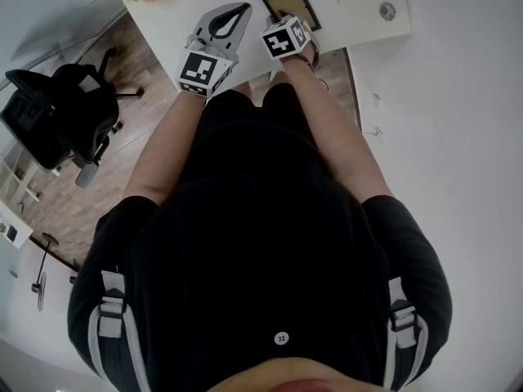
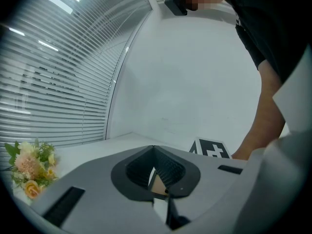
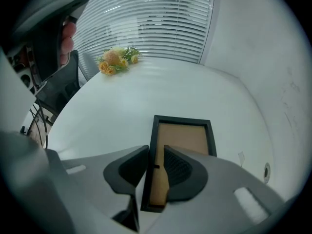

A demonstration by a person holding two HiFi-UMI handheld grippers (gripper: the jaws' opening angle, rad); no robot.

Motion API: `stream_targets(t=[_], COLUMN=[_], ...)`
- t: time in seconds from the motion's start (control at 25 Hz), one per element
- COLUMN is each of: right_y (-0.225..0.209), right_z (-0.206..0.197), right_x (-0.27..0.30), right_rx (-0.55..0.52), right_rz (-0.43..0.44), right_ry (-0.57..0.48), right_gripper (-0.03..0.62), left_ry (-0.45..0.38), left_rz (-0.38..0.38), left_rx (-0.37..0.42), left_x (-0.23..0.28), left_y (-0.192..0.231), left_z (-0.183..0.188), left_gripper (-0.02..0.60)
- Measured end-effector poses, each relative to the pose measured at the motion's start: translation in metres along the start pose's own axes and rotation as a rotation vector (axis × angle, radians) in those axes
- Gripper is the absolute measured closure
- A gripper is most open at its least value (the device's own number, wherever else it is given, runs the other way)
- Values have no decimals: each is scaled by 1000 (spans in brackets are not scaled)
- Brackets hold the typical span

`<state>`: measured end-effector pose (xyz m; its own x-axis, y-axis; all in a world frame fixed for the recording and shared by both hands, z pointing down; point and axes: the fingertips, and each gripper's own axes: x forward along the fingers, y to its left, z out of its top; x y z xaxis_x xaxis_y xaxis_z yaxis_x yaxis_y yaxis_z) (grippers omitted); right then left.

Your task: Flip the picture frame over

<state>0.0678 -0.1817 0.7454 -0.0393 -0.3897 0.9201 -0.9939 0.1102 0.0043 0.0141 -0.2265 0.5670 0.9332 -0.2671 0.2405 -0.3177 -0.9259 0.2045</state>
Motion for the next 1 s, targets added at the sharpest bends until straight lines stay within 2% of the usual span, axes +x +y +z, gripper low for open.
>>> stream_targets(t=[0.2,0.64,0.88,1.0], right_y=[6,2,-6,-9], right_z=[0,21,40,40], right_x=[-1,-26,-55,-61], right_rx=[10,83,86,102], right_rz=[18,75,93,134], right_ry=[10,-49,-103,-118], right_gripper=[538,543,543,543], left_ry=[-16,-43,-32,-55], left_rz=[10,42,59,81], left_rx=[-7,-4,7,19], left_x=[-2,-9,-11,-12], left_y=[1,0,-6,-10], left_z=[5,17,27,36], left_gripper=[577,577,577,577])
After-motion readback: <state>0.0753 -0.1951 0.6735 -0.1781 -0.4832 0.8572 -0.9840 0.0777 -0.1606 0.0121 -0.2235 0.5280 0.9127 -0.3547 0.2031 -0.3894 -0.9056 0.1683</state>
